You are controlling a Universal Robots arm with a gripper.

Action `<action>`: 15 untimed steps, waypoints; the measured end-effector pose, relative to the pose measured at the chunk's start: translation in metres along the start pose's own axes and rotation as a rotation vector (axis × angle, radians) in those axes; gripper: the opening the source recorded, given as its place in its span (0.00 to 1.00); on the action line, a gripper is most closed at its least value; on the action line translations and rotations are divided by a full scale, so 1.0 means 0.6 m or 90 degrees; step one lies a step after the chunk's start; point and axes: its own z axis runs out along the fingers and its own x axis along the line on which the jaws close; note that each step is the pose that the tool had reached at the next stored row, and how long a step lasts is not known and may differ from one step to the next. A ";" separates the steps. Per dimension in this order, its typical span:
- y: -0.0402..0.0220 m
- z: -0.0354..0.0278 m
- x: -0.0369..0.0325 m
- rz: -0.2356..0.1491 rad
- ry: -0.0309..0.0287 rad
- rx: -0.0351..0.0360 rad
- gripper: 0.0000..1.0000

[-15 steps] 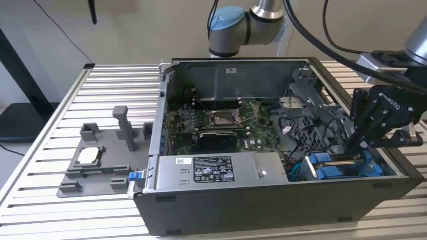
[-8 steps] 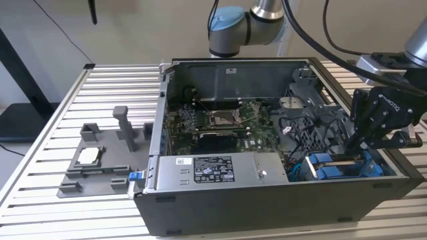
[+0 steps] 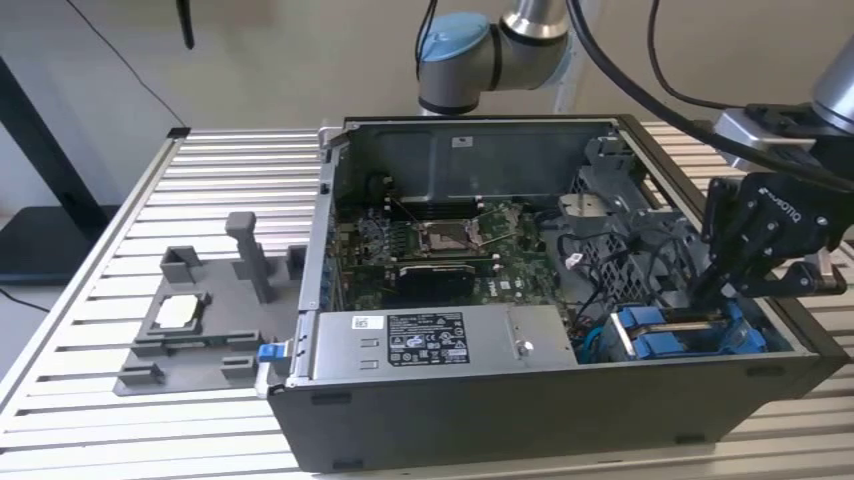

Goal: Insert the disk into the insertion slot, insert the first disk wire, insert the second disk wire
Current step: 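Insert the first disk wire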

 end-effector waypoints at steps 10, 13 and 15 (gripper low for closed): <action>0.000 -0.001 0.002 0.004 -0.0019 0.0059 0.19; 0.000 0.000 0.002 0.005 -0.0013 0.0063 0.19; 0.000 0.001 0.002 0.006 -0.0007 0.0063 0.19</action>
